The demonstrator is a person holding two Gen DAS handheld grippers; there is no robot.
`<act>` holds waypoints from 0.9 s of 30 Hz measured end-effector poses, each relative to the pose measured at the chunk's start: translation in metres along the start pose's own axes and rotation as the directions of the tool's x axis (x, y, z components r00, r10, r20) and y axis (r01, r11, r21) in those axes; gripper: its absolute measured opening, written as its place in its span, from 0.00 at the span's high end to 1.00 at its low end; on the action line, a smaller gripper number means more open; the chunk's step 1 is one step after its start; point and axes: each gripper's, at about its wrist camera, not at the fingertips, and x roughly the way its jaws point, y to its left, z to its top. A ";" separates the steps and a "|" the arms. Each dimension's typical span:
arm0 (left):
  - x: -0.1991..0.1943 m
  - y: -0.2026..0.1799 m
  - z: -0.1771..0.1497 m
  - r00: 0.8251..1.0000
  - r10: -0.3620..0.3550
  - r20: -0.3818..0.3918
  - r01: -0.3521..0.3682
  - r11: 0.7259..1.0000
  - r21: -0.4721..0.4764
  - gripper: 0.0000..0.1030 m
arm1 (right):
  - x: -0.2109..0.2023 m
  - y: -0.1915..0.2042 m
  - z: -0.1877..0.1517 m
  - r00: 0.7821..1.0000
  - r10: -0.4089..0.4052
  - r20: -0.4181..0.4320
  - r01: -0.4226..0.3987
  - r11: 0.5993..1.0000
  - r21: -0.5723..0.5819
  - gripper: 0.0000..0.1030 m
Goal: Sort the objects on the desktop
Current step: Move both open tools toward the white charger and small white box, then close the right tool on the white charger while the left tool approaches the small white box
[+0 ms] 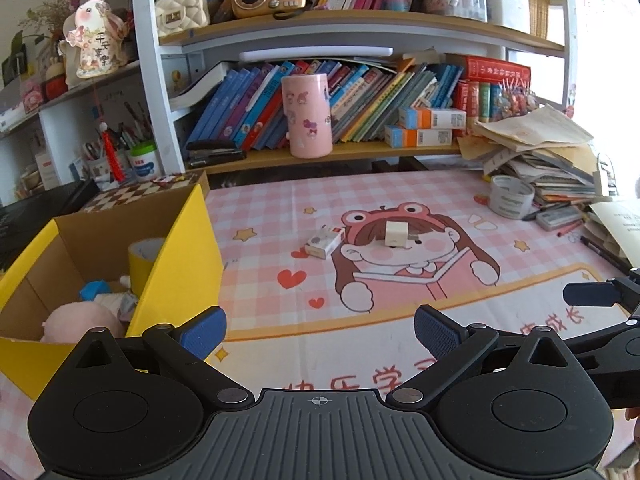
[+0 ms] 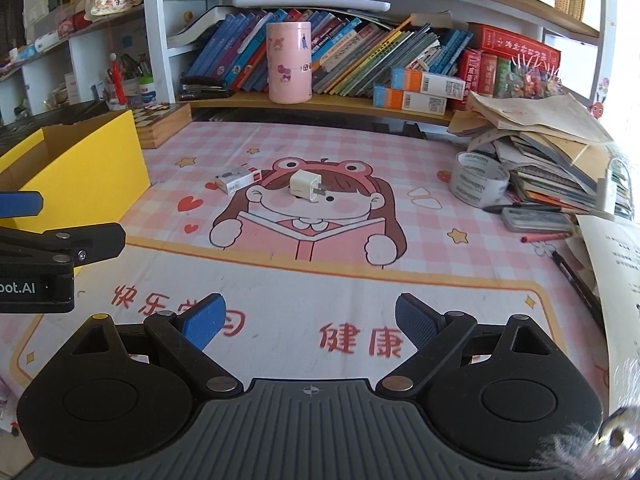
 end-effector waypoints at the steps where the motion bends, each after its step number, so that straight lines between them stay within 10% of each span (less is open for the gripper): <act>1: 0.002 -0.002 0.002 1.000 0.003 -0.001 -0.003 1.000 0.000 0.01 | 0.002 -0.002 0.002 1.000 0.004 -0.001 -0.004 1.000 -0.001 0.11; 27: 0.126 -0.008 0.054 0.994 0.034 -0.103 -0.037 0.999 -0.029 0.02 | 0.110 -0.052 0.062 0.995 0.100 -0.016 -0.101 0.992 -0.082 0.27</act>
